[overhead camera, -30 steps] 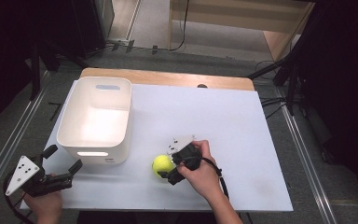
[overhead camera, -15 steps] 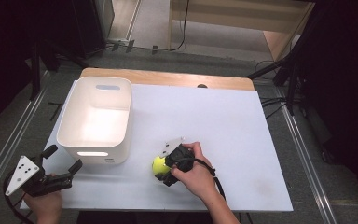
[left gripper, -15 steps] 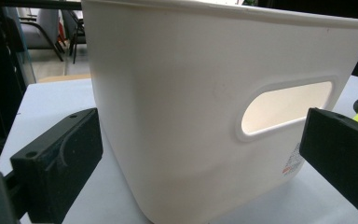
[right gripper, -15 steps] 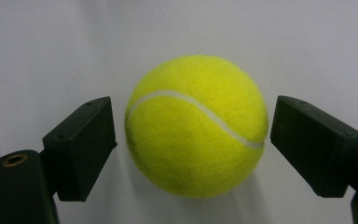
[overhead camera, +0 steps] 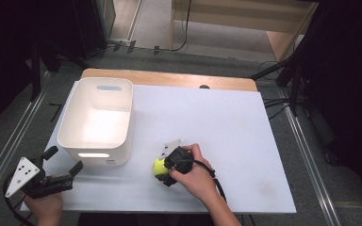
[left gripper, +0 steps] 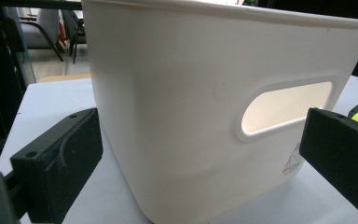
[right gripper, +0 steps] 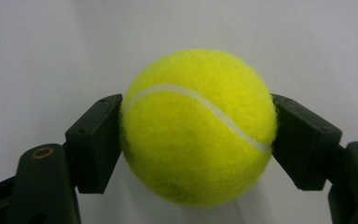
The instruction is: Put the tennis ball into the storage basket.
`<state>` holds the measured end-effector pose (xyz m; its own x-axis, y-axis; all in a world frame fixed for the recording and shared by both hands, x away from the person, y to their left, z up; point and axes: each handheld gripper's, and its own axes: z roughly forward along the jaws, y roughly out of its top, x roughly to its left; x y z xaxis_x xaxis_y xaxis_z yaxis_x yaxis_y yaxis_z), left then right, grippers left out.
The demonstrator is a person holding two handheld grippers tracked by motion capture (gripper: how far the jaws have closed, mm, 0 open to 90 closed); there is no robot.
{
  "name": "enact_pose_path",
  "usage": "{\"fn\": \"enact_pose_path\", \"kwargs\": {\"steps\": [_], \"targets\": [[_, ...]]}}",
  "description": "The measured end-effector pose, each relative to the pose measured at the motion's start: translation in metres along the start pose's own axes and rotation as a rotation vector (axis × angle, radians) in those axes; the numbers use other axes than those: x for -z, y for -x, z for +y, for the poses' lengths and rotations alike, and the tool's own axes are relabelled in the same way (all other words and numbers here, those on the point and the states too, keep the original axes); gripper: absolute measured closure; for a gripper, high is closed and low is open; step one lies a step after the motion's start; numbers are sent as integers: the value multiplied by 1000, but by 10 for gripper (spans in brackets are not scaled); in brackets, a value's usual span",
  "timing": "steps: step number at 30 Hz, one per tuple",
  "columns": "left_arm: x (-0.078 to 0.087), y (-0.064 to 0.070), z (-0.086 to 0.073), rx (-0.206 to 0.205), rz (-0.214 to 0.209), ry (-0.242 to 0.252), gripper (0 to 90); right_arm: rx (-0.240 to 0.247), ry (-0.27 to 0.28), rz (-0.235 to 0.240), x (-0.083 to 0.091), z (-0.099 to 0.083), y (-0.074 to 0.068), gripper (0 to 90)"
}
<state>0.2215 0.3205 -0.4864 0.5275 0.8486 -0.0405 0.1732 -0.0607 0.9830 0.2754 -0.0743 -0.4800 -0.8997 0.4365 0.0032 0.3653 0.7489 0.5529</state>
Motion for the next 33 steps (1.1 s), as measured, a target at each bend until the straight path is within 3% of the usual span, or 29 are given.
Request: {"fn": "enact_pose_path", "kwargs": {"steps": [8,12,33], "targets": [[0,0,0,1,-1,2,0,-7,-15,17,-1,0,1,231],[0,0,0,-2,-2,1,0,-19,-10,52,1,0,2,232],[0,0,0,0,-4,1,0,3,29,34,22,15,6,232]]}}
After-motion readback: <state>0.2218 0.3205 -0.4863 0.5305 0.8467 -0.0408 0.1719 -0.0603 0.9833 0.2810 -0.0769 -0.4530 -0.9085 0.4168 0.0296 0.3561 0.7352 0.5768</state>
